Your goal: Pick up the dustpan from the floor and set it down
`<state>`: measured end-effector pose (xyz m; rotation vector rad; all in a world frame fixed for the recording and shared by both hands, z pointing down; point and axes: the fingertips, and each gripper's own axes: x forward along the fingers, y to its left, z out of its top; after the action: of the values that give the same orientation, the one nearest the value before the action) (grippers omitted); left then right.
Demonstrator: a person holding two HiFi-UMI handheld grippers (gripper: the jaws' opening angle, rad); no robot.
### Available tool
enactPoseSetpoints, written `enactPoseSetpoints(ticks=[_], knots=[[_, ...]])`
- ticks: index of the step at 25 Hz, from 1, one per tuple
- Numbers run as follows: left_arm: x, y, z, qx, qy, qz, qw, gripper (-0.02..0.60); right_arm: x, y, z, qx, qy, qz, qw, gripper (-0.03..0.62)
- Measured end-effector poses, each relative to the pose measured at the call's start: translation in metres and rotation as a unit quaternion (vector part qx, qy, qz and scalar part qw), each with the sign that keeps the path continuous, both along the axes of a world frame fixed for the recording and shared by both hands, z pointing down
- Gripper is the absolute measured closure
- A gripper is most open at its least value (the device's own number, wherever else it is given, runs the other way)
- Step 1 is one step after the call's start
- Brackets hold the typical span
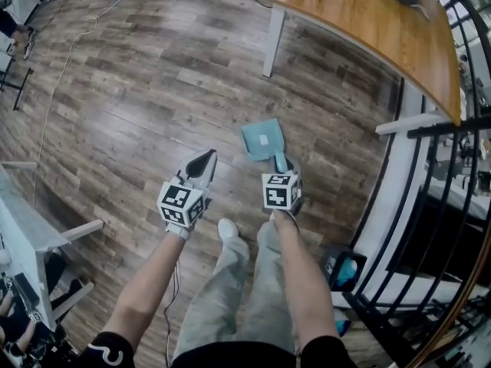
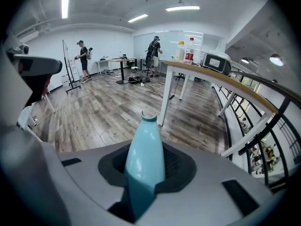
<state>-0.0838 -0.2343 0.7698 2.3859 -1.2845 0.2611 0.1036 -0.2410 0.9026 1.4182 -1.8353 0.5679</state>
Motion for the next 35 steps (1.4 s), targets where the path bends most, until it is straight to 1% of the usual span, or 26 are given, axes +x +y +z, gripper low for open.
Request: enactPoseSetpoints(ticks=[8, 19, 24, 27, 31, 35], knots=[[0.006, -0.005, -0.016, 0.017, -0.010, 0.014, 0.9997, 0.583, 0.007, 0.004, -0.007, -0.010, -0.004, -0.004, 1.000, 0.516], [0.011, -0.010, -0.039, 0.018, -0.010, 0.018, 0.9996, 0.583, 0.014, 0.010, -0.024, -0.019, -0.015, 0.000, 1.000, 0.517], [0.014, -0.010, -0.050, 0.029, -0.026, 0.033, 0.9987, 0.583, 0.020, 0.013, -0.034, -0.020, -0.020, -0.001, 1.000, 0.517], [0.012, -0.009, -0.064, 0.034, -0.032, 0.037, 0.9982, 0.583, 0.022, 0.012, -0.057, -0.006, -0.024, 0.000, 1.000, 0.517], [0.010, -0.006, -0.089, 0.043, -0.039, 0.043, 0.9974, 0.583, 0.031, 0.016, -0.088, -0.010, -0.027, 0.005, 1.000, 0.517], [0.006, -0.004, -0.118, 0.050, -0.043, 0.043, 0.9969, 0.583, 0.033, 0.009, -0.132, 0.003, -0.037, 0.006, 0.999, 0.516]])
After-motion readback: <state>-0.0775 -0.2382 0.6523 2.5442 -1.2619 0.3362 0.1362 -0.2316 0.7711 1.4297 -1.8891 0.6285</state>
